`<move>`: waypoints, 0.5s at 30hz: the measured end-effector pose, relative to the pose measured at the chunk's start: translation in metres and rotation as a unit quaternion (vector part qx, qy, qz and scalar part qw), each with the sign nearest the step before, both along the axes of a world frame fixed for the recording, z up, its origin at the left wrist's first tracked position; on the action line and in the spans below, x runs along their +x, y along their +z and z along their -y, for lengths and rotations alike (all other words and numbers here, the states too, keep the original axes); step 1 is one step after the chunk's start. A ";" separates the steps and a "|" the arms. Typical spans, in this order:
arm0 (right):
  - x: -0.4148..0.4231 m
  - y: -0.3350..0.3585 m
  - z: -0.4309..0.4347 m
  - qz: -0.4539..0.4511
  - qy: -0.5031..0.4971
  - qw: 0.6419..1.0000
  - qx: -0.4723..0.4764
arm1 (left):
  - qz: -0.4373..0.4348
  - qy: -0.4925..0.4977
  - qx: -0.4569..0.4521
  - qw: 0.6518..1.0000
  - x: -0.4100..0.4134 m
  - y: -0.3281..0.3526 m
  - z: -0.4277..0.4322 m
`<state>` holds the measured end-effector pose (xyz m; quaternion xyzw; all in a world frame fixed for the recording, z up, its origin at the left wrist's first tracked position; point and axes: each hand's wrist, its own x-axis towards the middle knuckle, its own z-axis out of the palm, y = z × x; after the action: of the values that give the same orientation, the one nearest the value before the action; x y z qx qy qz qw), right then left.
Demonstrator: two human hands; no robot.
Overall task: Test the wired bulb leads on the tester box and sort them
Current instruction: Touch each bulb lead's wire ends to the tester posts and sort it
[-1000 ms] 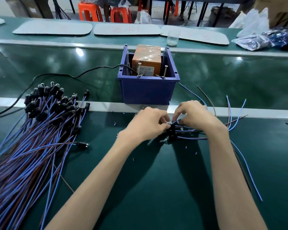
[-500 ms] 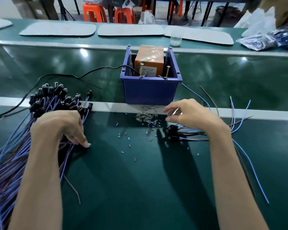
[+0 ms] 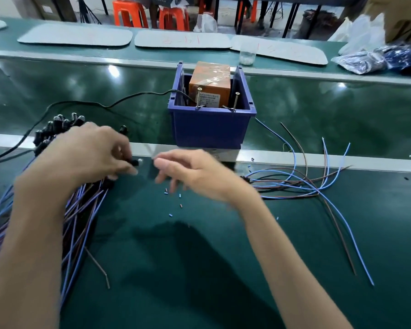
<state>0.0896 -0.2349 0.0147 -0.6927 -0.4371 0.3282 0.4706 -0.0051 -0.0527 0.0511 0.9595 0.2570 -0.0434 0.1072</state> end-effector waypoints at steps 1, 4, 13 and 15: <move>-0.011 -0.004 -0.010 -0.067 0.013 0.997 0.029 | 0.045 -0.018 0.030 0.998 0.001 0.001 0.006; -0.028 -0.013 -0.034 -0.305 -0.091 0.938 0.140 | 0.162 -0.080 0.038 0.983 0.004 0.000 0.024; 0.001 -0.011 -0.021 -0.319 -0.297 0.870 0.231 | 0.218 -0.078 -0.024 0.972 0.014 -0.016 0.042; 0.022 0.000 -0.006 -0.333 -0.362 0.819 0.295 | 0.195 -0.072 -0.015 0.978 0.010 -0.014 0.036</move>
<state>0.1116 -0.2285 0.0148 -0.4778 -0.0475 0.2001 0.8541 0.0051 -0.0882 0.0375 0.9637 0.1603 0.1333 0.1665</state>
